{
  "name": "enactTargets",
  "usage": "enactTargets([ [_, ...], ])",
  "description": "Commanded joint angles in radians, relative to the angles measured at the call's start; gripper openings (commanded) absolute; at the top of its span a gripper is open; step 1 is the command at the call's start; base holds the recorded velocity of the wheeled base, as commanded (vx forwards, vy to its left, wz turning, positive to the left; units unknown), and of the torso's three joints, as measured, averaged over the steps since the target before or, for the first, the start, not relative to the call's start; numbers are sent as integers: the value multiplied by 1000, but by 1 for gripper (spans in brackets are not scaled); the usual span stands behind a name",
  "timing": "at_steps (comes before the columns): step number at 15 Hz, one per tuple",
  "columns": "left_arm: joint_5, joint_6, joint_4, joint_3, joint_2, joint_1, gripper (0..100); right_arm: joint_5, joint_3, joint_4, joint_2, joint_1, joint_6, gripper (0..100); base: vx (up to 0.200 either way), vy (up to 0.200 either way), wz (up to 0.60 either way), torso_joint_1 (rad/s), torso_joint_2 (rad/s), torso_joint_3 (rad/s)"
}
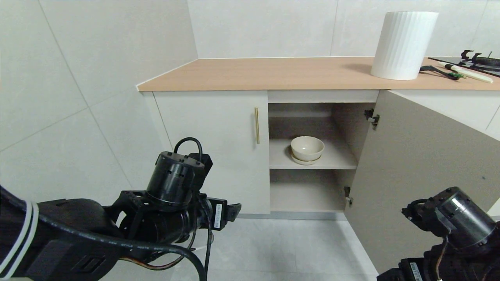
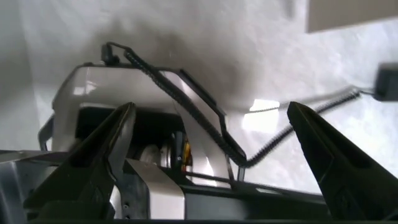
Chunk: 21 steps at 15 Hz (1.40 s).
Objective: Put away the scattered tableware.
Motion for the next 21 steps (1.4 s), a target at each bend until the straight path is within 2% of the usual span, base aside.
enactTargets([
  [1,-1,0,-1,0,-1,-1,100,0,3,0,6,-1,26,100,0,-200,0,2,-2,-2],
  [9,-1,0,-2,-2,11,4,100,-3,43,6,-14,-67,35,100,0,-200,0,2,0,4],
  [10,-1,0,-2,-2,11,4,100,-3,40,6,-15,-120,31,100,0,-200,0,2,2,2],
  [13,-1,0,-2,0,8,5,100,-12,34,16,-40,-206,-5,100,0,-133,0,2,3,2],
  [15,-1,0,-2,-2,5,5,100,-46,-35,94,-77,-344,-74,100,0,0,0,0,0,0],
  [17,-2,0,-2,-2,4,5,100,-45,-76,98,-118,-470,-146,100,0,0,0,0,0,0],
  [19,-2,0,-2,-2,4,5,100,-14,-107,60,-104,-538,-150,100,0,0,0,0,0,0],
  [21,-2,-2,-4,-2,4,5,100,23,-110,-84,-46,-576,-149,100,0,0,0,0,0,0],
])
